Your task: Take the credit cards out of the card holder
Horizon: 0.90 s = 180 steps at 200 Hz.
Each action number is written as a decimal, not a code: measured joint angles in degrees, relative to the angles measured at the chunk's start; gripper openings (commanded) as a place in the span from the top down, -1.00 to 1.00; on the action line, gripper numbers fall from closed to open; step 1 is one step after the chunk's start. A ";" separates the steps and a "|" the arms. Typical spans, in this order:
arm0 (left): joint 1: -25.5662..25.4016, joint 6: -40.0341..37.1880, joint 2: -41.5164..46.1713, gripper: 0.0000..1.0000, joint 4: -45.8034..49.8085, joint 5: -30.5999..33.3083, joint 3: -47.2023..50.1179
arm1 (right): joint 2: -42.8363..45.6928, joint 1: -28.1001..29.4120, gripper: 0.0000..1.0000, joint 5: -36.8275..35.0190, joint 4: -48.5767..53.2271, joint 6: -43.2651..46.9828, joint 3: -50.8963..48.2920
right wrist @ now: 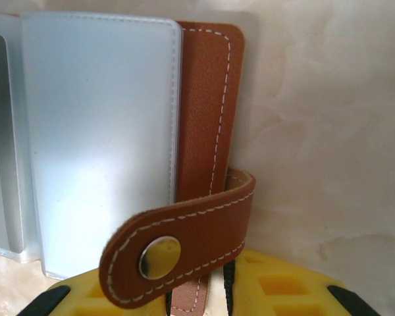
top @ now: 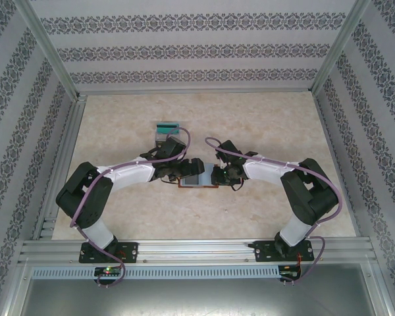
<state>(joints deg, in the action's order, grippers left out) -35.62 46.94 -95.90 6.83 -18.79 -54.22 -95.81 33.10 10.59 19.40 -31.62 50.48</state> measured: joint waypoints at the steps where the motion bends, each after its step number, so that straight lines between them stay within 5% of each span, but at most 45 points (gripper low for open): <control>1: 0.00 0.00 0.00 -0.78 0.00 0.00 0.00 | 0.00 0.00 0.40 0.00 0.00 0.00 0.00; 180: 0.11 0.26 -2.75 -0.78 -2.03 -3.69 0.00 | -0.07 0.00 0.40 0.02 -0.09 -0.15 0.00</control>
<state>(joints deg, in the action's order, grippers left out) -35.51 47.20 -98.65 4.80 -22.48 -54.22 -95.88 33.10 10.61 19.31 -31.77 50.48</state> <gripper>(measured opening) 0.888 0.299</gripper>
